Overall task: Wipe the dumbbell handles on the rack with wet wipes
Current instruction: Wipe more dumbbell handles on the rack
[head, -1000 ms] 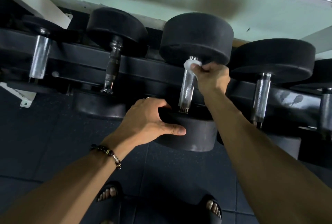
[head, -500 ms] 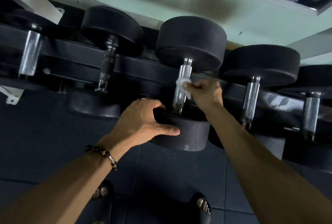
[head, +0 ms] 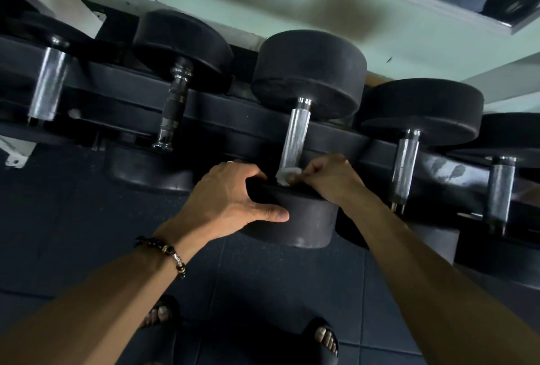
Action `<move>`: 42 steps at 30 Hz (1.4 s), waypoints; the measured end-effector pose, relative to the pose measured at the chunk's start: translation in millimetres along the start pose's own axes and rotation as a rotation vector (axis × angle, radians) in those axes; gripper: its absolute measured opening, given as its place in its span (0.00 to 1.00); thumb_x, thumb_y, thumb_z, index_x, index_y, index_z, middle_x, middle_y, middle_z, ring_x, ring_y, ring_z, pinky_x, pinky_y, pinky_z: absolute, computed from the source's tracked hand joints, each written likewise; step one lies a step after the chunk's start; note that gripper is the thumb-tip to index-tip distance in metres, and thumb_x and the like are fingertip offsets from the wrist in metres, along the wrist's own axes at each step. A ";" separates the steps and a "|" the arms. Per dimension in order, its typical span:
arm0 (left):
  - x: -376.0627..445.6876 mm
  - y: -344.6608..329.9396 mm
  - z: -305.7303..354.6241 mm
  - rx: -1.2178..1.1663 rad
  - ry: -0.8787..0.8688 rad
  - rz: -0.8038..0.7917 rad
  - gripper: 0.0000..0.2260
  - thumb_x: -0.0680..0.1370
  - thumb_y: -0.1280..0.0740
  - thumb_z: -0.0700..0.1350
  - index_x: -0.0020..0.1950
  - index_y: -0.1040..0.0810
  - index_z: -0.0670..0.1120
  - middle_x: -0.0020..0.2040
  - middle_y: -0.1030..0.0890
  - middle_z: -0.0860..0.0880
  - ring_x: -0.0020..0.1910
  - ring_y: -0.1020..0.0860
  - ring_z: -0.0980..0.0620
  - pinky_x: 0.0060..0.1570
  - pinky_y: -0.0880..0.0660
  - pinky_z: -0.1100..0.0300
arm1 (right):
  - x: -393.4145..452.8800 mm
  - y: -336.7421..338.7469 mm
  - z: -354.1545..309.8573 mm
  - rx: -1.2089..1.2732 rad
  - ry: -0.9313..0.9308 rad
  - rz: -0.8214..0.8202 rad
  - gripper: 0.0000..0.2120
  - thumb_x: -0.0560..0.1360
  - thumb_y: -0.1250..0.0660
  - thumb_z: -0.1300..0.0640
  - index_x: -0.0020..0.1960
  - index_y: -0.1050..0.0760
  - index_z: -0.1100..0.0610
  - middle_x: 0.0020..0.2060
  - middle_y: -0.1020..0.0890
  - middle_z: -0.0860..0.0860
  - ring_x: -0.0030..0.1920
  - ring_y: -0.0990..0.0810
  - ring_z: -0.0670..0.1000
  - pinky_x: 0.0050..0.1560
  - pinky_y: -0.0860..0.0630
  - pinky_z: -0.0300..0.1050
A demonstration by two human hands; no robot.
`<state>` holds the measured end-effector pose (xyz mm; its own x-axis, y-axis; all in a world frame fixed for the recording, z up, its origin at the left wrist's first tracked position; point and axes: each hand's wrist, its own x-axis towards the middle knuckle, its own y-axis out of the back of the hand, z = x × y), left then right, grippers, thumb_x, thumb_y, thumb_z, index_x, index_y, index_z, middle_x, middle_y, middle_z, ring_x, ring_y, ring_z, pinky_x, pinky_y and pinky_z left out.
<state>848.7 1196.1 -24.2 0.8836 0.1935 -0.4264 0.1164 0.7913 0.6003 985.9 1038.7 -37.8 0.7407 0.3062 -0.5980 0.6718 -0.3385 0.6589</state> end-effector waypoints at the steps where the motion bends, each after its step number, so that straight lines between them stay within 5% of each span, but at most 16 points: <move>1: 0.2 -0.2 -0.2 0.003 0.000 0.002 0.35 0.55 0.28 0.74 0.57 0.21 0.58 0.54 0.21 0.58 0.58 0.26 0.56 0.58 0.27 0.54 | 0.8 2.0 -3.0 -0.008 0.011 0.003 0.14 0.66 0.20 0.48 0.30 0.23 0.51 0.29 0.21 0.45 0.32 0.24 0.43 0.33 0.30 0.37; 7: -1.0 -0.4 0.2 0.001 0.011 0.006 0.36 0.58 0.26 0.71 0.61 0.22 0.56 0.58 0.22 0.56 0.61 0.27 0.55 0.60 0.29 0.56 | 1.7 -2.0 -5.9 0.197 -0.005 0.178 0.20 0.62 0.18 0.44 0.41 0.24 0.53 0.38 0.20 0.47 0.39 0.22 0.45 0.35 0.29 0.38; 12: -2.6 -0.8 2.6 0.019 0.024 -0.010 0.37 0.59 0.26 0.70 0.64 0.23 0.55 0.60 0.22 0.56 0.64 0.28 0.54 0.57 0.35 0.62 | 2.1 -0.5 0.5 0.002 -0.001 -0.067 0.10 0.71 0.24 0.47 0.40 0.18 0.53 0.36 0.17 0.49 0.37 0.20 0.46 0.35 0.28 0.39; 17: -2.4 0.6 3.1 0.037 0.030 -0.015 0.39 0.59 0.26 0.70 0.66 0.23 0.54 0.63 0.22 0.54 0.66 0.29 0.52 0.62 0.33 0.59 | 4.2 0.2 4.3 0.103 0.013 -0.068 0.05 0.72 0.24 0.51 0.40 0.17 0.50 0.36 0.16 0.47 0.38 0.20 0.44 0.39 0.27 0.38; 22: -2.6 0.1 2.9 0.036 0.035 -0.022 0.40 0.59 0.27 0.71 0.67 0.25 0.54 0.66 0.24 0.53 0.69 0.31 0.52 0.66 0.34 0.57 | 22.2 -0.2 1.9 0.496 -0.046 0.133 0.02 0.71 0.25 0.62 0.43 0.16 0.56 0.33 0.16 0.47 0.34 0.20 0.43 0.42 0.23 0.37; 24: -1.8 -0.5 1.2 0.025 0.031 -0.013 0.40 0.58 0.27 0.72 0.66 0.24 0.55 0.64 0.23 0.53 0.68 0.30 0.52 0.65 0.33 0.57 | 35.2 -1.9 -9.3 0.383 -0.040 0.160 0.07 0.69 0.30 0.66 0.36 0.19 0.57 0.30 0.20 0.48 0.33 0.22 0.47 0.40 0.25 0.41; 26: -1.0 -1.1 -1.1 0.014 0.028 -0.001 0.40 0.57 0.27 0.72 0.64 0.23 0.54 0.62 0.22 0.54 0.66 0.28 0.53 0.65 0.31 0.56 | 36.5 -2.8 -13.6 0.187 -0.031 0.075 0.08 0.69 0.32 0.67 0.33 0.22 0.58 0.31 0.21 0.53 0.33 0.24 0.51 0.39 0.26 0.44; 29: -1.6 -1.0 -1.0 0.015 0.020 0.000 0.40 0.56 0.28 0.73 0.63 0.22 0.55 0.61 0.21 0.55 0.64 0.28 0.54 0.65 0.30 0.54 | 23.3 -1.7 -0.6 0.099 -0.022 -0.169 0.07 0.68 0.29 0.64 0.46 0.16 0.61 0.42 0.15 0.55 0.42 0.18 0.54 0.49 0.21 0.47; 34: -1.0 -1.4 -0.3 0.009 0.014 0.002 0.41 0.55 0.30 0.74 0.64 0.22 0.55 0.61 0.22 0.55 0.64 0.27 0.54 0.64 0.29 0.54 | 42.1 1.6 -7.8 0.659 -0.033 0.005 0.11 0.65 0.35 0.74 0.41 0.18 0.62 0.32 0.17 0.50 0.38 0.20 0.49 0.52 0.24 0.51; 38: -0.2 -1.4 -0.5 0.014 0.020 -0.008 0.41 0.56 0.29 0.74 0.64 0.22 0.55 0.61 0.21 0.55 0.64 0.28 0.54 0.63 0.30 0.56 | 22.5 5.6 12.1 0.360 -0.028 -0.127 0.14 0.69 0.26 0.69 0.54 0.17 0.59 0.41 0.16 0.52 0.42 0.18 0.50 0.45 0.22 0.38; 40: -0.6 -0.6 -0.2 0.008 0.030 -0.014 0.39 0.57 0.28 0.73 0.64 0.22 0.56 0.60 0.22 0.55 0.64 0.28 0.54 0.63 0.30 0.57 | 13.8 4.9 16.7 0.203 -0.038 -0.213 0.12 0.71 0.26 0.67 0.53 0.16 0.58 0.42 0.15 0.52 0.43 0.17 0.50 0.48 0.21 0.40; 42: -1.1 -0.3 1.0 0.020 0.034 -0.024 0.39 0.58 0.27 0.72 0.64 0.23 0.55 0.61 0.22 0.55 0.65 0.29 0.54 0.61 0.32 0.59 | 17.6 3.4 8.0 0.195 -0.031 -0.104 0.12 0.69 0.25 0.67 0.50 0.16 0.57 0.36 0.17 0.49 0.38 0.19 0.47 0.44 0.22 0.38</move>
<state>848.1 1195.1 -23.2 0.8645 0.1944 -0.4634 0.1465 0.7845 0.6025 1001.2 1035.9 -49.7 0.6647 0.3223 -0.6740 0.7298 -0.4729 0.4937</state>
